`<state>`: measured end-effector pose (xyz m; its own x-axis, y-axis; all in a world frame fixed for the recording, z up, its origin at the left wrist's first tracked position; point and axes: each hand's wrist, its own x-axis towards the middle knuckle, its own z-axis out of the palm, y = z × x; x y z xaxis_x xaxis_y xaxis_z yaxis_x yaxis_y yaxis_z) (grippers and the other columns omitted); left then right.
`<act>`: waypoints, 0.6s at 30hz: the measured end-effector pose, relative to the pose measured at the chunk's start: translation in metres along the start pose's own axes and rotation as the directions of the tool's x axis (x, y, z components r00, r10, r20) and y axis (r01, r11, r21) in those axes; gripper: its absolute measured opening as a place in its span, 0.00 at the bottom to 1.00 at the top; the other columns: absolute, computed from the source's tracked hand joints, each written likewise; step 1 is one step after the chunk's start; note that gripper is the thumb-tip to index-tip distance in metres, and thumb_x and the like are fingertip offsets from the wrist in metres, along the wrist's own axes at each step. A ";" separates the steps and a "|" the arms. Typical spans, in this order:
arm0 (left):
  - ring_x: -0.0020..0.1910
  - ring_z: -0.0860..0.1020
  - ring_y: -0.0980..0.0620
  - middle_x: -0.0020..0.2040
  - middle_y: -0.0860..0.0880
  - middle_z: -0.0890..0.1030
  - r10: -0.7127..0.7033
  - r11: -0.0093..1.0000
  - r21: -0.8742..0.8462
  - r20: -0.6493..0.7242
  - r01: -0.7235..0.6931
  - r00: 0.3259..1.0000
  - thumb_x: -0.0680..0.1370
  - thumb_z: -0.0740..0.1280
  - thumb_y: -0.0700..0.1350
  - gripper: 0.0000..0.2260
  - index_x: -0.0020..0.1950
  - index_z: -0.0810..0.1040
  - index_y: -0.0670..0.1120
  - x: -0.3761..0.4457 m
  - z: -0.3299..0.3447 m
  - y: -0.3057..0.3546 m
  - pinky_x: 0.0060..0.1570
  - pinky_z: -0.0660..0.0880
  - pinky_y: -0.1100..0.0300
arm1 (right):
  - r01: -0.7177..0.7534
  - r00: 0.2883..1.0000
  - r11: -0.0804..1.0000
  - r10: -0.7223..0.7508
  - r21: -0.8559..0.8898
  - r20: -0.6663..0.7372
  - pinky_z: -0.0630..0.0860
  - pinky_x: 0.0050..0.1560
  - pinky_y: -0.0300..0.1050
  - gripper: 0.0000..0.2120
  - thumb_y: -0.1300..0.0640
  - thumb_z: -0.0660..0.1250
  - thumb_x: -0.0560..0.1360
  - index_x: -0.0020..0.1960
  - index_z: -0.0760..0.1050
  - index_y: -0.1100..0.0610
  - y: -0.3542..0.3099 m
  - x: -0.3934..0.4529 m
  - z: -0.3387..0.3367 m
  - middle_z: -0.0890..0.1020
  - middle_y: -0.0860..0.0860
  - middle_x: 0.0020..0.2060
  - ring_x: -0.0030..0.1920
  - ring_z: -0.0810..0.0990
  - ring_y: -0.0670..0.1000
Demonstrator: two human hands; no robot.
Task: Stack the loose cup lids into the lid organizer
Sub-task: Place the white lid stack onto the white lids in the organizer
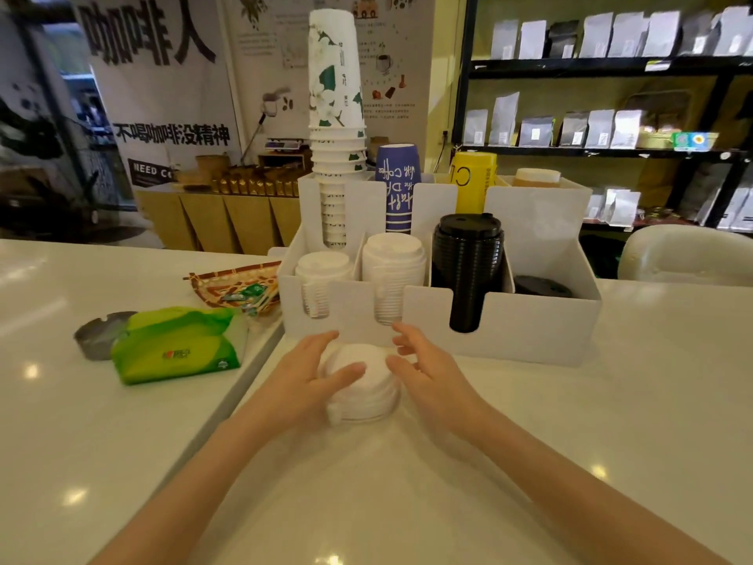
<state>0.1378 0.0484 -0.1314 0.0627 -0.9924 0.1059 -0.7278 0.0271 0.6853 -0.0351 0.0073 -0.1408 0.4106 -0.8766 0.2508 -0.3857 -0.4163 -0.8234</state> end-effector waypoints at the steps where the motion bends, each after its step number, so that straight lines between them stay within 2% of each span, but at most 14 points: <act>1: 0.70 0.62 0.51 0.74 0.51 0.61 -0.013 1.000 0.003 0.024 0.013 1.000 0.67 0.63 0.64 0.36 0.71 0.57 0.52 -0.004 0.002 -0.002 0.69 0.59 0.54 | -0.027 1.000 0.999 0.027 0.018 0.008 0.67 0.60 0.42 0.23 0.54 0.58 0.76 0.70 0.59 0.50 0.001 -0.002 0.004 0.70 0.51 0.66 0.61 0.70 0.47; 5: 0.71 0.60 0.53 0.75 0.52 0.58 -0.006 0.998 0.062 0.064 0.001 0.998 0.63 0.70 0.63 0.45 0.73 0.52 0.51 -0.012 0.011 -0.003 0.68 0.58 0.58 | -0.093 0.995 0.995 0.092 0.031 0.044 0.64 0.55 0.39 0.23 0.52 0.57 0.76 0.71 0.58 0.49 0.003 -0.007 0.011 0.71 0.51 0.64 0.57 0.71 0.46; 9: 0.70 0.61 0.55 0.73 0.52 0.60 0.055 0.996 0.061 0.053 -0.058 0.997 0.62 0.75 0.55 0.46 0.72 0.52 0.50 -0.016 0.016 -0.003 0.62 0.57 0.65 | -0.131 0.990 0.991 0.130 0.018 0.053 0.64 0.53 0.40 0.22 0.51 0.57 0.76 0.69 0.61 0.50 0.005 -0.009 0.012 0.73 0.48 0.57 0.55 0.72 0.48; 11: 0.70 0.61 0.54 0.73 0.51 0.60 0.054 0.997 0.052 0.038 -0.056 0.998 0.63 0.75 0.55 0.46 0.72 0.52 0.49 -0.016 0.017 -0.005 0.63 0.57 0.65 | -0.120 0.991 0.993 0.119 0.014 0.067 0.65 0.51 0.36 0.19 0.51 0.56 0.76 0.67 0.65 0.50 0.005 -0.010 0.011 0.76 0.46 0.56 0.53 0.74 0.46; 13: 0.70 0.61 0.53 0.73 0.51 0.61 0.054 0.997 0.051 0.026 -0.055 0.998 0.63 0.74 0.55 0.45 0.72 0.52 0.49 -0.015 0.017 -0.005 0.62 0.58 0.65 | -0.109 0.992 0.994 0.106 0.030 0.075 0.66 0.45 0.27 0.16 0.52 0.56 0.76 0.63 0.68 0.48 0.003 -0.011 0.010 0.77 0.41 0.51 0.49 0.74 0.39; 14: 0.69 0.62 0.54 0.73 0.51 0.62 0.058 0.997 0.048 0.018 -0.058 0.998 0.63 0.74 0.55 0.44 0.72 0.53 0.49 -0.015 0.017 -0.004 0.61 0.58 0.66 | -0.106 0.992 0.994 0.103 0.036 0.075 0.67 0.44 0.27 0.15 0.52 0.56 0.76 0.63 0.68 0.47 0.002 -0.012 0.010 0.77 0.39 0.50 0.49 0.74 0.38; 16: 0.65 0.65 0.55 0.70 0.52 0.66 0.083 0.996 0.039 -0.008 -0.082 0.997 0.63 0.75 0.53 0.41 0.71 0.57 0.49 -0.015 0.016 -0.001 0.56 0.57 0.70 | -0.101 0.992 0.995 0.098 0.028 0.073 0.68 0.46 0.32 0.16 0.51 0.56 0.77 0.63 0.68 0.47 0.003 -0.012 0.010 0.78 0.42 0.51 0.51 0.75 0.40; 18: 0.56 0.67 0.59 0.61 0.56 0.70 0.110 0.994 0.027 -0.028 -0.109 0.994 0.63 0.76 0.51 0.37 0.68 0.62 0.49 -0.016 0.013 0.004 0.45 0.60 0.78 | -0.100 0.993 0.995 0.099 0.019 0.071 0.69 0.48 0.37 0.16 0.50 0.56 0.77 0.64 0.67 0.46 0.005 -0.011 0.011 0.78 0.44 0.53 0.52 0.75 0.44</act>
<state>0.1248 0.0631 -0.1402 0.0017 -0.9796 0.2008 -0.7481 0.1320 0.6503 -0.0327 0.0180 -0.1528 0.4277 -0.8942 0.1318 -0.4091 -0.3216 -0.8539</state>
